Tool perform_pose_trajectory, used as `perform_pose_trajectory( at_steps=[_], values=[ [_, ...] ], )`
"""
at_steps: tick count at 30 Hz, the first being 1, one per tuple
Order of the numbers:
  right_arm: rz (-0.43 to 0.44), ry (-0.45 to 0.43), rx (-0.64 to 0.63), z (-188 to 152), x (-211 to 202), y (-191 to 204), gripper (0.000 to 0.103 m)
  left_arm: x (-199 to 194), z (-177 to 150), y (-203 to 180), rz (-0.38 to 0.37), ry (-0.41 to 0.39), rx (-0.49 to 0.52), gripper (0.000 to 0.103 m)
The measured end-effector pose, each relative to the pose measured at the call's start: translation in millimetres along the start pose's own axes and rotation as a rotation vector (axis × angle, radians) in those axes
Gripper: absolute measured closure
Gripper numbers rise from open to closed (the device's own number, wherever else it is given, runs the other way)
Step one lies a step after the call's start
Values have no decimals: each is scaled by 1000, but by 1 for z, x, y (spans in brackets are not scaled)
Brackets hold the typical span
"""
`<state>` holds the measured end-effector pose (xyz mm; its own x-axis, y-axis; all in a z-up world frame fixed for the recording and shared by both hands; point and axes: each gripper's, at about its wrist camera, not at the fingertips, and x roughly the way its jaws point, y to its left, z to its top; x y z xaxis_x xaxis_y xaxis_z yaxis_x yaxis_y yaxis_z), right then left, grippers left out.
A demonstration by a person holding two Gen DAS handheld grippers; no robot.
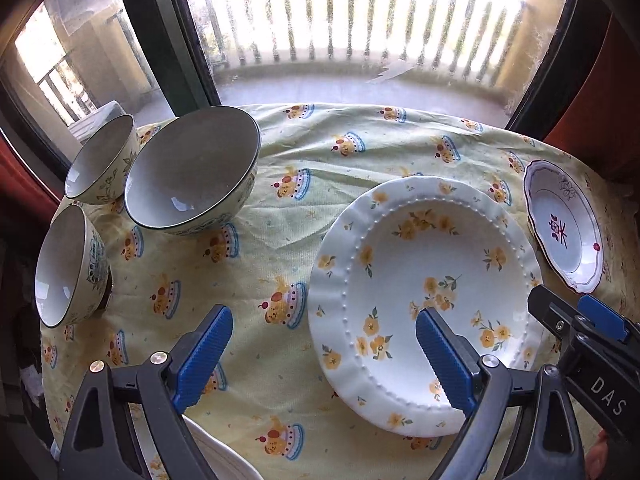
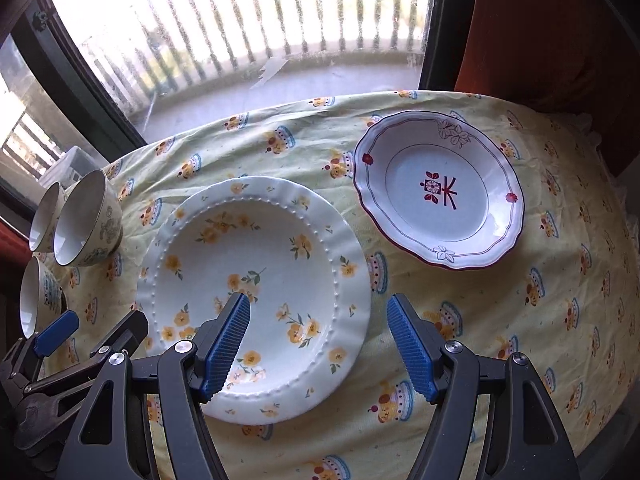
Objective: Organize plates and bowls
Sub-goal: 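Move both grippers to the deep dotted-rim plate and grasp its rim, then lift the deep plate with both grippers and carry it over the flat plate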
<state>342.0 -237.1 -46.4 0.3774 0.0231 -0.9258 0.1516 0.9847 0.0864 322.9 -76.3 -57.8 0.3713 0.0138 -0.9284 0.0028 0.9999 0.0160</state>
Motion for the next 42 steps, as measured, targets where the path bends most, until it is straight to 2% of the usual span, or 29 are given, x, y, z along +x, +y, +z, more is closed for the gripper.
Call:
perform_pose_trajectory(
  at_steps=[13, 17, 18, 21, 24, 27, 35, 42],
  values=[
    [-1, 101, 53, 9, 55, -18, 29, 51, 13, -17, 19, 68, -17, 14],
    [-6, 108, 57, 11, 63, -19, 29, 60, 16, -21, 12, 76, 0, 19],
    [-6, 110, 57, 12, 65, -19, 29, 60, 16, -22, 5, 80, 6, 24],
    [4, 116, 55, 12, 68, -16, 31, 60, 16, -24, 4, 76, 23, 28],
    [22, 125, 52, 10, 69, -12, 43, 58, 15, -24, 10, 69, 37, 30],
    [-25, 112, 26, 8, 68, -8, 47, 56, 13, -21, 9, 65, 41, 33],
    [-45, 142, 13, -7, 61, -8, 47, 51, -1, -22, 8, 83, 64, 33],
    [-47, 188, 31, -39, 48, -14, 47, 38, -34, -23, -3, 108, 111, 33]
  ],
)
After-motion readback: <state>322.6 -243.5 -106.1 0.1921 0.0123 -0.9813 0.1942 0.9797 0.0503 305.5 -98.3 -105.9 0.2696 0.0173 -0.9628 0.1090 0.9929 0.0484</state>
